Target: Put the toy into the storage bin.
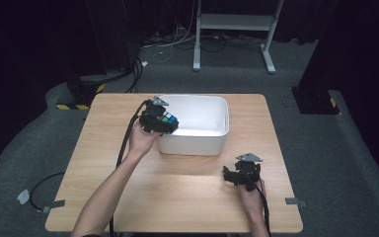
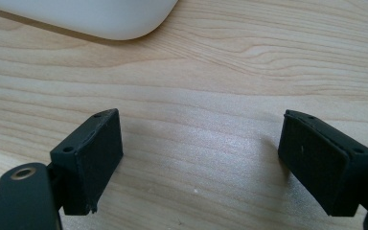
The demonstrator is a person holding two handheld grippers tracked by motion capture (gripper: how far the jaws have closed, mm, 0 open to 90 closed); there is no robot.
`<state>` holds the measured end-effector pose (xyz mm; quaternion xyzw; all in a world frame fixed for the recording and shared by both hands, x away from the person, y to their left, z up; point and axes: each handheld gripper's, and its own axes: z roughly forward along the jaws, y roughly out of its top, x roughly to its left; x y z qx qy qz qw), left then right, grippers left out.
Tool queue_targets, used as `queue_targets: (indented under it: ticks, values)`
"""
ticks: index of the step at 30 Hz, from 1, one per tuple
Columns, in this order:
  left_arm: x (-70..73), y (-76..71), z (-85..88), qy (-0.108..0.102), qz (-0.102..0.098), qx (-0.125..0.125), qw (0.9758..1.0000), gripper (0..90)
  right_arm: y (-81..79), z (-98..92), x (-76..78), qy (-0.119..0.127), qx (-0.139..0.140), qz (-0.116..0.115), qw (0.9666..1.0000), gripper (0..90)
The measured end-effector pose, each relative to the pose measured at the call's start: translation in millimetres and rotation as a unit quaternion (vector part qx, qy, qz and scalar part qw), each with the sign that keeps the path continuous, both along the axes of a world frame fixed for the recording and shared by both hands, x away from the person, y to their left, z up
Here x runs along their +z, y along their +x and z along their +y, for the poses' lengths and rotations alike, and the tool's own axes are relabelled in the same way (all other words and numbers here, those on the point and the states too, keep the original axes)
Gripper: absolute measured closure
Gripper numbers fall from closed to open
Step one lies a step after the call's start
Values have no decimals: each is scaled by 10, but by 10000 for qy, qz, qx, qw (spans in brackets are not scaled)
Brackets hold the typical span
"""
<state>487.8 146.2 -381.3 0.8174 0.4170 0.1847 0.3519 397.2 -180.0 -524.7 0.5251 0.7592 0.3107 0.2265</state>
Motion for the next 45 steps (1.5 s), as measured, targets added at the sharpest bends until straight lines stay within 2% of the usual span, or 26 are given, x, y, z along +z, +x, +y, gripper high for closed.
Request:
queue_targets:
  ticks: [11, 16, 19, 21, 23, 29, 41, 45]
  values:
    - [-27, 3, -38, 93, 32, -29, 9999, 332, 0, 0, 0, -2, 0, 0, 10000, 153]
    - [-65, 19, -54, 154, 136, -79, 9998, 332, 0, 0, 0, -1, -1, -1, 10000, 153]
    - [-69, 19, -59, 163, 113, -87, 9998, 328, 0, 0, 0, -1, -1, 0, 10000, 152]
    - [-70, 2, -63, 123, 63, -113, 9998, 338, 0, 0, 0, -2, 1, -1, 10000, 153]
    - [-71, -19, -50, -3, 11, -125, 9999, 351, 1, -1, 0, -2, 2, -1, 10000, 153]
    - [-93, -34, -27, 1, 41, -123, 9999, 355, 2, 0, 0, 1, 2, 5, 10000, 148]
    - [22, -138, 98, -470, -194, -60, 9987, 306, 2, 1, 0, 1, 3, 7, 10000, 148]
    - [69, -175, 125, -551, -296, -88, 9980, 287, 2, 1, 0, 1, 3, 6, 10000, 148]
